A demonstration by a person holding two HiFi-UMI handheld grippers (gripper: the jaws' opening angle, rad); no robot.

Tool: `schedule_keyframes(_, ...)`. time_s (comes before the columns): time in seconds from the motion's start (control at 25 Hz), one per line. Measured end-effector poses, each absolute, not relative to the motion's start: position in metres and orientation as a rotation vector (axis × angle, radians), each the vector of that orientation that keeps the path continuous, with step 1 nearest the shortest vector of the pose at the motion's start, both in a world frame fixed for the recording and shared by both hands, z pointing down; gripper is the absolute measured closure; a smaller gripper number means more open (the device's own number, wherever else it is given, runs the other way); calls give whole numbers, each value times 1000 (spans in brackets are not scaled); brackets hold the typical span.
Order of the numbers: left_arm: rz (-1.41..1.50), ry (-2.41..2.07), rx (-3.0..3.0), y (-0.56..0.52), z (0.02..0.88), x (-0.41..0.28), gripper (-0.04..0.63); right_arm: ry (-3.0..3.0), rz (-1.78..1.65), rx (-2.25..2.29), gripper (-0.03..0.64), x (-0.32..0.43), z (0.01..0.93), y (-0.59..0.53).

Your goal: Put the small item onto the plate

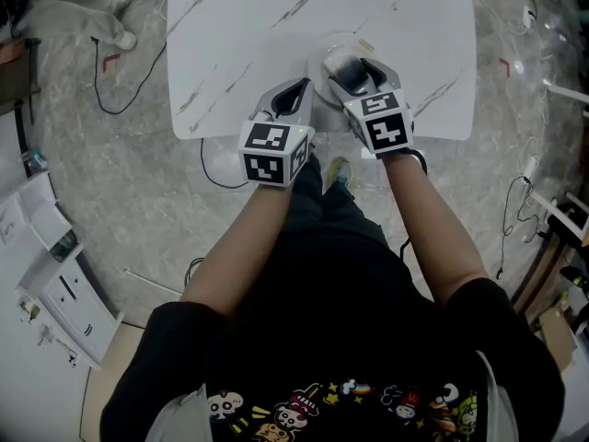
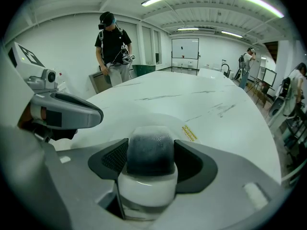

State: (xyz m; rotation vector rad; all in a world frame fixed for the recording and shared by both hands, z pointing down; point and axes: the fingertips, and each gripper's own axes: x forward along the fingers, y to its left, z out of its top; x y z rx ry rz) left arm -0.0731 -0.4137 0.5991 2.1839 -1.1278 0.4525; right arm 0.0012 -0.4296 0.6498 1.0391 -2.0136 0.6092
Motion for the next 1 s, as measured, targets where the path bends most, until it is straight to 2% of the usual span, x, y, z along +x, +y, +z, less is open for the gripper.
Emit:
schedule_keyframes(0.48,445,-1113,2194,-417,597,-73,595,-2008,597,1020,285,0,651,-431)
schedule_keyframes(0.56,445,-1107,2207,-418,593,-73,595,-2038,607,1018,261,-3,644,-430)
schedule_keyframes(0.64,449,-1102,2227,-418,586,-75,595,-2089,608,1028,269,-5,626,-426)
schedule_keyframes(0.84,441,-1109,2286,-420,554,-84,595,-2201,576,1235,594,16,548,-422)
schedule_keyframes(1.0,421,-1120,2364,-426,523,-87,595,-2268,502,1391,597,41,490,-413)
